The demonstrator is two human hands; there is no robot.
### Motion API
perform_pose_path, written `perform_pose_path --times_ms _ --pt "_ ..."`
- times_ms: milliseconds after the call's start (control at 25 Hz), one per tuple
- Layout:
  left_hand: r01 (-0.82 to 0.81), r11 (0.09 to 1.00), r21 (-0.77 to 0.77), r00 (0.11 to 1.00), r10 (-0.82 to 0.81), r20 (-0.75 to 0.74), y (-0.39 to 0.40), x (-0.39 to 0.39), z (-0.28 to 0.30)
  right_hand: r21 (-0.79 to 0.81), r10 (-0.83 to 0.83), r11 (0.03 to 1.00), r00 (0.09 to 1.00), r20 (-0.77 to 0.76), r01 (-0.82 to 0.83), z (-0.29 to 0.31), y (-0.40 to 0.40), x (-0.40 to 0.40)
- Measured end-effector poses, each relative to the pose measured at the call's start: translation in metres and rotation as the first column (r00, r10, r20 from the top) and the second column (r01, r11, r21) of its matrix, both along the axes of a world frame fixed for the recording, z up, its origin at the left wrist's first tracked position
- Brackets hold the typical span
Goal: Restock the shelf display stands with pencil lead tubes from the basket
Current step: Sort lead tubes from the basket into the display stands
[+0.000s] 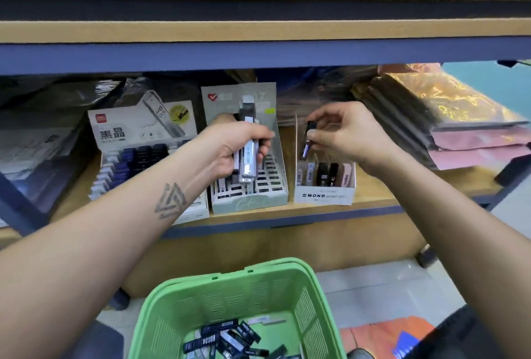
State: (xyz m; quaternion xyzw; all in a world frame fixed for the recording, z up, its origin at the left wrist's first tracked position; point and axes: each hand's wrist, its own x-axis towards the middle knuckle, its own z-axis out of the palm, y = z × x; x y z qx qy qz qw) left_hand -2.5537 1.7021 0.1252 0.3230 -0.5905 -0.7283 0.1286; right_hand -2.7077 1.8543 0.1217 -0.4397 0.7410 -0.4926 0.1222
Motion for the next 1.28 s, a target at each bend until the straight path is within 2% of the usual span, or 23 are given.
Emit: perform_pose_path --times_ms 200,360,760,1080,1280 --pt "0.052 0.999 -0.008 0.999 -0.052 -0.001 0.020 -0.036 -0.002 0.054 -0.132 0.987 0.951 -0.280 0.153 0.001 0.020 -0.037" --pt "0.066 0.998 -0.006 0.998 -0.066 0.003 0.025 -0.050 -0.010 0.139 -0.130 0.969 0.899 -0.419 0.205 0.004 0.027 -0.052" --pt "0.121 0.993 -0.009 0.991 -0.121 0.052 0.029 -0.049 -0.022 0.387 0.042 0.889 0.797 -0.603 0.246 -0.021 0.033 -0.043" --pt "0.119 0.993 -0.026 0.991 -0.117 0.064 0.029 -0.044 -0.027 0.401 0.110 0.864 0.664 -0.740 0.304 -0.041 0.023 -0.036" --pt "0.127 0.991 -0.029 0.990 -0.125 0.058 0.028 -0.043 -0.027 0.411 0.123 0.844 0.622 -0.774 0.344 -0.047 0.022 -0.033"
